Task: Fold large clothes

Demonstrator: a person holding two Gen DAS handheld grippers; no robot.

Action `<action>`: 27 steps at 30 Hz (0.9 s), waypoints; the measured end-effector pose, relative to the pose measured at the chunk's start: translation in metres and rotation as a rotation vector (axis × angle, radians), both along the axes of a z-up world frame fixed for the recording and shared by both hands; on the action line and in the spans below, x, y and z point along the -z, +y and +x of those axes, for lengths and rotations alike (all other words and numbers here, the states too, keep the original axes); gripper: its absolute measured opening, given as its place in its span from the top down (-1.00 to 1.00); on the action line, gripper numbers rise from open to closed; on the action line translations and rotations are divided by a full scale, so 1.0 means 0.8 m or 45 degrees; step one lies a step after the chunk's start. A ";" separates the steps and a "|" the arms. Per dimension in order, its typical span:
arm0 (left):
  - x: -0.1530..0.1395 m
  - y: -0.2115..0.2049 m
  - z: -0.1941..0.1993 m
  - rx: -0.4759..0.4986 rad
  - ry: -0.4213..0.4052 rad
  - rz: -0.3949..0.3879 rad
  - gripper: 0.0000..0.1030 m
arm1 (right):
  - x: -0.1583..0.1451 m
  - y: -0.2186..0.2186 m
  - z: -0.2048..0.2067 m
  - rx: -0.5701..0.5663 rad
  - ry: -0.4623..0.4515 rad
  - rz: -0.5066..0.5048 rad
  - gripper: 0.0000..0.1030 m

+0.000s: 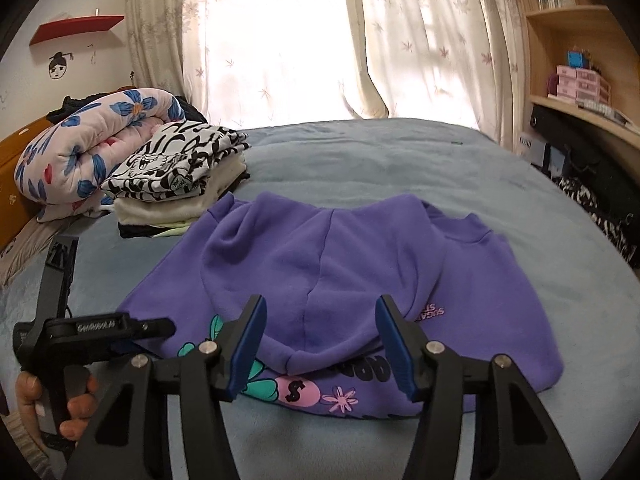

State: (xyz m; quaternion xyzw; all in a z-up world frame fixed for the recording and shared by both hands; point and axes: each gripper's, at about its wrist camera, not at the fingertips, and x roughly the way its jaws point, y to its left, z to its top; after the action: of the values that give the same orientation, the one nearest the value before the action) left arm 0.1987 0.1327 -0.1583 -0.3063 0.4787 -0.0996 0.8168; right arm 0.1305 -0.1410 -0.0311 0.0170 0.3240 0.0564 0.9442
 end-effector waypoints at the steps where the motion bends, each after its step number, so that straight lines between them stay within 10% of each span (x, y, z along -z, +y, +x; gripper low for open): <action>1: 0.001 0.000 0.005 -0.002 -0.003 -0.004 -0.32 | 0.003 0.000 0.002 -0.002 0.008 0.005 -0.05; 9: -0.011 0.016 0.059 -0.085 -0.108 -0.051 -0.29 | 0.013 0.002 0.028 -0.025 0.048 0.022 0.16; 11: -0.020 0.017 0.064 -0.115 -0.156 -0.045 0.04 | 0.011 0.007 0.041 -0.035 0.050 0.011 0.31; 15: -0.045 0.005 0.057 -0.130 -0.260 0.049 0.53 | 0.013 0.024 0.081 -0.032 0.056 -0.064 0.64; 21: -0.103 -0.029 0.027 -0.089 -0.459 0.231 0.59 | 0.094 0.031 0.119 -0.064 0.293 -0.011 0.78; 27: -0.171 -0.111 0.001 0.065 -0.697 0.361 0.60 | 0.099 -0.005 0.106 -0.061 0.311 0.231 0.78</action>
State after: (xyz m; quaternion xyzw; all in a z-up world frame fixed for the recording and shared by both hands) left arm 0.1998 0.0440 -0.0218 -0.1390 0.2576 -0.1312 0.9472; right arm 0.2150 -0.1453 -0.1103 0.1011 0.4304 0.1053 0.8908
